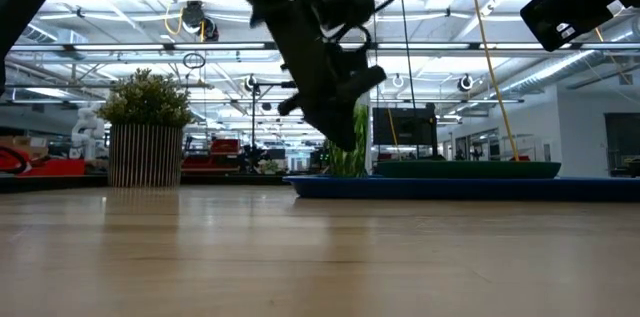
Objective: Pick and place plate/cup/fork/spoon on tray
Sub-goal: Put the blue fork on the blue serving tray to the left of the green plate
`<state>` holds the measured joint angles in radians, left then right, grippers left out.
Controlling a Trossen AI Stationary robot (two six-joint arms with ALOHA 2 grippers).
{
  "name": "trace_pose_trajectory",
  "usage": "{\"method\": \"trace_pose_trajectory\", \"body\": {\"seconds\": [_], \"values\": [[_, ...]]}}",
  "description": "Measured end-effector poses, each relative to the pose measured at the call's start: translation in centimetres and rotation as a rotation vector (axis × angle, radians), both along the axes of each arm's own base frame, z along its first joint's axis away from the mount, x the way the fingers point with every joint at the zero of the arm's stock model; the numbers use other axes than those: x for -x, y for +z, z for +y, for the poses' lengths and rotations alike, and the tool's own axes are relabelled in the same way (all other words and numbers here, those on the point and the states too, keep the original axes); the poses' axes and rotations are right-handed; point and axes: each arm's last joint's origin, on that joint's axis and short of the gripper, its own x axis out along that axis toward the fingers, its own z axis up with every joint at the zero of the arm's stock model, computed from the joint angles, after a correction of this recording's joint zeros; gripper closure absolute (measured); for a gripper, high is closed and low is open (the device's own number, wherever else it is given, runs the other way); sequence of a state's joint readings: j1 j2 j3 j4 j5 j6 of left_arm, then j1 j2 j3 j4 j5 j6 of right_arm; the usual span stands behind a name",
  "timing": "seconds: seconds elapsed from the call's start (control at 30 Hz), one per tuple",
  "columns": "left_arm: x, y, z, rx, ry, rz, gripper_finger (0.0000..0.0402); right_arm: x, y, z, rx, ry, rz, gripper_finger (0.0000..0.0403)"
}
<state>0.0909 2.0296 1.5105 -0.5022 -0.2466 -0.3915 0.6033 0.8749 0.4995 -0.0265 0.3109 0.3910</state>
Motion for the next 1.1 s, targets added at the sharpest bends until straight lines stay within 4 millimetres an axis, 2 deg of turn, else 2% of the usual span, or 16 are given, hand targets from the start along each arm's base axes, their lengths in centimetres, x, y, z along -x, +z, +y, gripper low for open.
{"method": "trace_pose_trajectory", "body": {"seconds": [0.07,0.13,0.23,0.33,0.73,1.1], "values": [[0.1,0.9,-0.6,-0.041,-0.078,0.064,0.0389,0.0,0.0,0.0,0.022,0.007,-0.005,0.0305],[0.2,1.2,-1.2,-0.109,-0.211,0.131,0.0395,0.0,0.0,-0.1,0.038,0.011,-0.011,0.0305],[0.4,0.7,-1.8,-0.198,-0.412,0.216,0.0395,-0.1,0.0,-0.2,0.042,0.005,-0.011,0.0305],[0.4,-0.1,-1.9,-0.238,-0.539,0.264,0.0398,-0.1,0.0,-0.2,0.041,0.0,-0.012,0.0305],[-0.6,-3.3,0.1,-0.33,-0.695,0.337,0.0394,-0.1,0.0,-0.3,0.042,-0.001,-0.01,0.0305],[-0.7,-4.3,0.7,-0.334,-0.708,0.377,0.0392,-0.2,0.0,-0.2,0.034,-0.004,-0.009,0.0305]]}}
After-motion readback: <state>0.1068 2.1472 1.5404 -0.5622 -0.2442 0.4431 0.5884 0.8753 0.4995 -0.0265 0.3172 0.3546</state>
